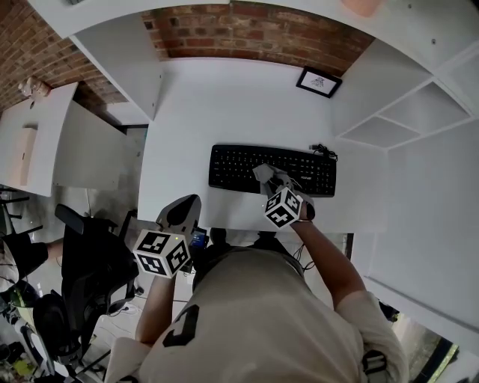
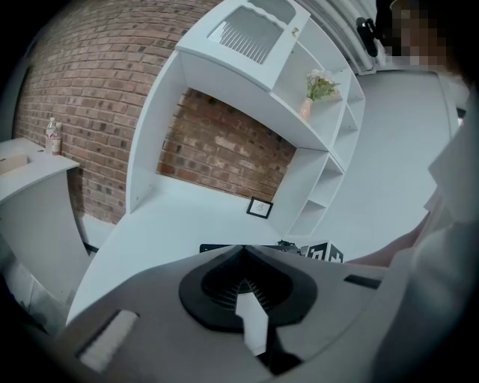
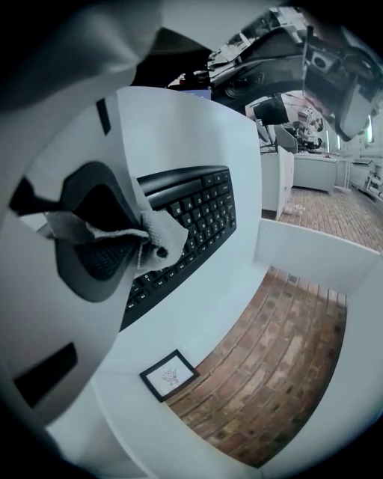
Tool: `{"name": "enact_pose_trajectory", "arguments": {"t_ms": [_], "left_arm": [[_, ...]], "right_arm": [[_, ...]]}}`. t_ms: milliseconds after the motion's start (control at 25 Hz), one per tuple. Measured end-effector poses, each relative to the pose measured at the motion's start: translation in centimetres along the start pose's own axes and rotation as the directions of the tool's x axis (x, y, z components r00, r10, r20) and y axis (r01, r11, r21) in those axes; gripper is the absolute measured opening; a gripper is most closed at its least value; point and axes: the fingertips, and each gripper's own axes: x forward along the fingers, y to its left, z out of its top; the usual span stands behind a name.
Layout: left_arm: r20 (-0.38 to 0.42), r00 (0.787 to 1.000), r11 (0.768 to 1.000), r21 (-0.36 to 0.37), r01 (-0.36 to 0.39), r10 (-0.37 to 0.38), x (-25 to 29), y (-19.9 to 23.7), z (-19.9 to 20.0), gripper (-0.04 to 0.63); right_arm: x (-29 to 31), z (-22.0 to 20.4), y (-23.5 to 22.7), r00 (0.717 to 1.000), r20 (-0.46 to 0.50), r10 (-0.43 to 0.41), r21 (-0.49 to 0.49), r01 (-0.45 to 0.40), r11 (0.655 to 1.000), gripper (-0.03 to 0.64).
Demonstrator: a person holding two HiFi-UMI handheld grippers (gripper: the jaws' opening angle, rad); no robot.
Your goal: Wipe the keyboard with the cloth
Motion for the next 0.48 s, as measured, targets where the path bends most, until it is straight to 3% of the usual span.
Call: {"name": "enact_pose_trajectory", "arguments": {"t_ms": [480], "left_arm": [[-0.026, 1.0, 0.999, 0.03, 0.014, -0.013, 1.8, -2.3, 0.2, 0.004]], "right_arm": [[-1.4, -4.1, -2.5, 0.999, -0.003, -0.053, 0.024, 0.053, 0.998, 0.014]]}}
